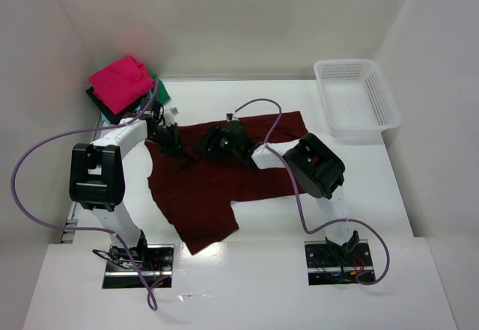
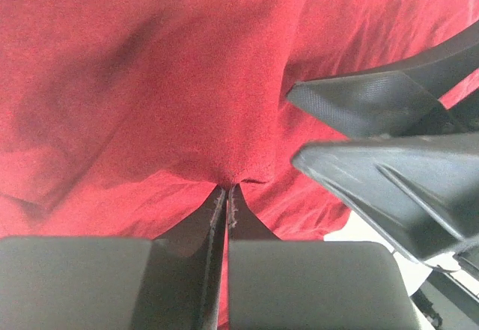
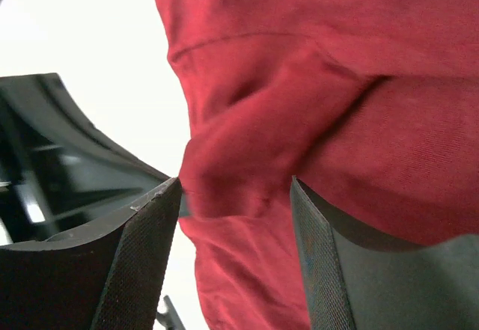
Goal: Fold and stack the t-shirts
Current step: Fold the flattened tshirt in 1/3 of the way
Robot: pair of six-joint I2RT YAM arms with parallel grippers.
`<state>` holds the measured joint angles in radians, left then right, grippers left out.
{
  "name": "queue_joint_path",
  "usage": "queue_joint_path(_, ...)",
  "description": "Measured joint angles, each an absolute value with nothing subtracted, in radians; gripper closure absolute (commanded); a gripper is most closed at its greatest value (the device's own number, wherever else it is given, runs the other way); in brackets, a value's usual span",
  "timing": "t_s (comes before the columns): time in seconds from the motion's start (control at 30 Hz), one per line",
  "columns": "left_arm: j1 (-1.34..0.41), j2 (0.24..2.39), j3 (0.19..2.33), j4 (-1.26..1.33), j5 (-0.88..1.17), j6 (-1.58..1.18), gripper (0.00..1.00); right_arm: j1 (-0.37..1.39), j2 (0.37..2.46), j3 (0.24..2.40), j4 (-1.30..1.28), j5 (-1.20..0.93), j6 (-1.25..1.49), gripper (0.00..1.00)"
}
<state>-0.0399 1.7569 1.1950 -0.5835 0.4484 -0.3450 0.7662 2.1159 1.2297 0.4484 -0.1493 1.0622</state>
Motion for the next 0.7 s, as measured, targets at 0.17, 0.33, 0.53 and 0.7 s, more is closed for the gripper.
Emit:
queue_joint_path(0.17, -0.04, 1.77, 1.195, -0.585, 0.463, -0.341, 0.98, 0.766, 2.117, 1.23, 0.49, -0.172, 1.095, 0.34)
queue_joint_path(0.33, -0.038, 1.771, 1.195, -0.585, 0.474, -0.341, 0.98, 0.766, 2.12, 1.237, 0.485, -0.179, 1.108, 0.34)
queue_joint_path(0.53, -0.03, 1.771, 1.195, -0.587, 0.479, -0.341, 0.98, 0.767, 2.121, 1.244, 0.474, -0.179, 1.106, 0.34)
queue_joint_path(0.7, -0.029, 1.771, 1.195, -0.597, 0.484, -0.34, 0.98, 0.773, 2.139, 1.251, 0.467, -0.181, 1.106, 0.34)
